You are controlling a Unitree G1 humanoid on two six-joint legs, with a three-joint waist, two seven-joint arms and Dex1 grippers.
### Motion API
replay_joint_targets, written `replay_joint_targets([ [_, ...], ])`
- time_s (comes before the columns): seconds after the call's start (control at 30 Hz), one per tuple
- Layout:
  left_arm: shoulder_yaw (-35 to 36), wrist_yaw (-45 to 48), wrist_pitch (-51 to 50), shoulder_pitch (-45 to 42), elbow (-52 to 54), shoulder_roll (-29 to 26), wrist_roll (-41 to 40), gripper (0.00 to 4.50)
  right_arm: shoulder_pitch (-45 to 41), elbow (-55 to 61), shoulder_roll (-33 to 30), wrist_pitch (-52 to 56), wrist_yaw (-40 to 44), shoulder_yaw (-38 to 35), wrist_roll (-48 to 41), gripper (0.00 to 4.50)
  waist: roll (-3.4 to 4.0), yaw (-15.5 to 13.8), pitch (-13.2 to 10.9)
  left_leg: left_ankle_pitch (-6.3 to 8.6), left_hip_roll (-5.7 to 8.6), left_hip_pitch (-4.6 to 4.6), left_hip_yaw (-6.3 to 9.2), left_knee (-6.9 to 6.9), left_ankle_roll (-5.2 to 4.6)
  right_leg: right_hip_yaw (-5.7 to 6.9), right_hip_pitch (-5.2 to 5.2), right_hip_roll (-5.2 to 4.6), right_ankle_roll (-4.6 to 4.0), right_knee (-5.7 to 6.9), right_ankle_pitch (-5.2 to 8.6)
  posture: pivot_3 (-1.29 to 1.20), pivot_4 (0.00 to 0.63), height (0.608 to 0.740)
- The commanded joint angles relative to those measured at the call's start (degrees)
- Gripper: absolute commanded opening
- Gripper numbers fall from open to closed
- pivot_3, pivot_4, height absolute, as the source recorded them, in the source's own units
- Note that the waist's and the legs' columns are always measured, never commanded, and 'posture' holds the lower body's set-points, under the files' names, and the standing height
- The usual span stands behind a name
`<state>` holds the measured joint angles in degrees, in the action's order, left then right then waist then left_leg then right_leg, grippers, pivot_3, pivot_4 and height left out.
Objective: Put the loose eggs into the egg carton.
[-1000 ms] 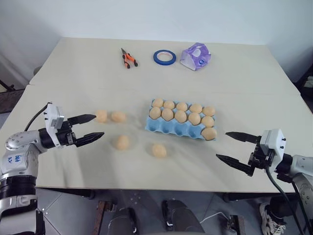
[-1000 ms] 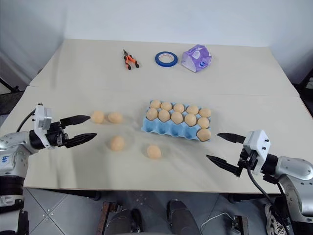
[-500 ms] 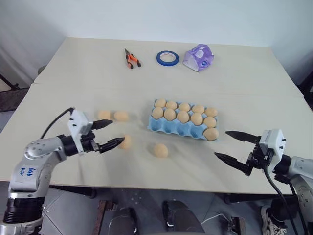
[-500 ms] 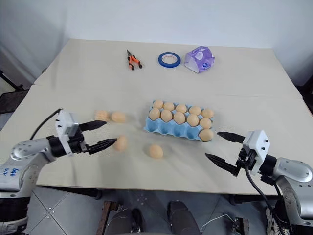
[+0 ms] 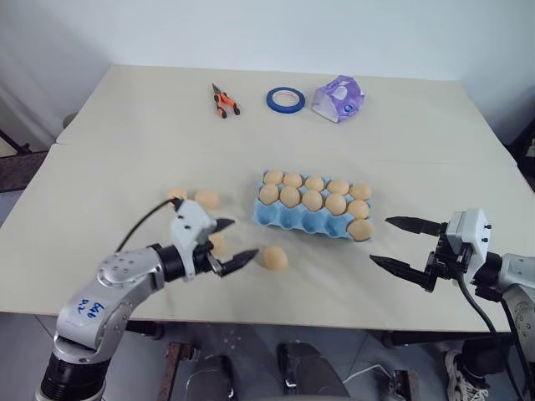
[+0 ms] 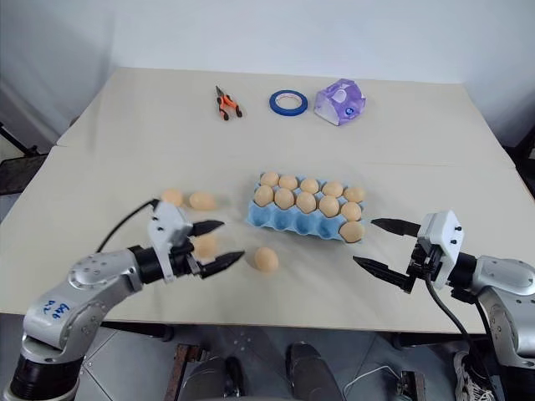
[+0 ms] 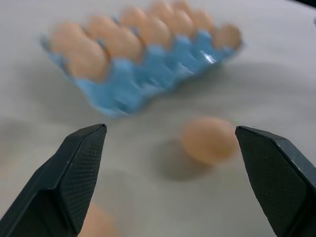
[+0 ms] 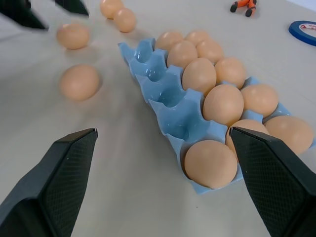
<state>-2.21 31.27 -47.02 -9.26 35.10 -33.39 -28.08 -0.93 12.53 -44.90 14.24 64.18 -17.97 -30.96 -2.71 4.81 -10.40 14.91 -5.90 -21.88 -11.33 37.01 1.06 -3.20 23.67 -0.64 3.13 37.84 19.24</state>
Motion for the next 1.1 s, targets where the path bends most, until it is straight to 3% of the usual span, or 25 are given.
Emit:
replay_joint_targets([
  [0.03, -5.38, -2.16, -0.83, -2.31, 2.51, 1.18, 2.49, 4.46, -1.02, 0.07, -1.15, 0.29, 0.53, -0.26, -0.78, 4.50, 0.00, -0.03, 0.00, 0.00, 0.00, 0.01, 0.01, 0.00, -0.01, 0.00, -0.04, -0.02, 0.00, -0.02, 0.00, 0.00, 0.150, 0.740],
  [0.3, -14.64, -2.12, 1.10, -6.86, -3.57, 2.35, 8.29, 4.46, 1.81, 2.92, -0.35, 0.25, -0.20, -1.73, -1.06, 4.50, 0.00, -0.12, 0.00, 0.13, 0.05, 0.10, 0.09, 0.00, 0.14, -0.01, -0.22, -0.11, -0.01, -0.14, 0.00, 0.00, 0.150, 0.740],
  [0.93, -18.94, 0.98, 7.11, -11.38, -15.73, 8.86, 14.75, 4.46, 9.29, 8.96, 1.12, 0.00, -5.51, -4.75, -2.32, 4.50, 0.02, -0.20, 0.00, 0.04, 0.04, 0.11, 0.12, -0.06, -0.12, 0.00, -0.21, -0.12, -0.01, -0.14, 0.00, 0.00, 0.150, 0.740],
  [1.1, -19.18, 0.09, 7.02, -11.53, -17.47, 10.63, 16.35, 3.26, 9.60, 9.23, 1.07, -0.04, -6.07, -4.88, -2.24, 4.50, 0.02, -0.22, 0.00, 0.05, 0.04, 0.10, 0.13, -0.07, -0.14, 0.00, -0.20, -0.12, 0.00, -0.15, 0.00, 0.00, 0.150, 0.740],
])
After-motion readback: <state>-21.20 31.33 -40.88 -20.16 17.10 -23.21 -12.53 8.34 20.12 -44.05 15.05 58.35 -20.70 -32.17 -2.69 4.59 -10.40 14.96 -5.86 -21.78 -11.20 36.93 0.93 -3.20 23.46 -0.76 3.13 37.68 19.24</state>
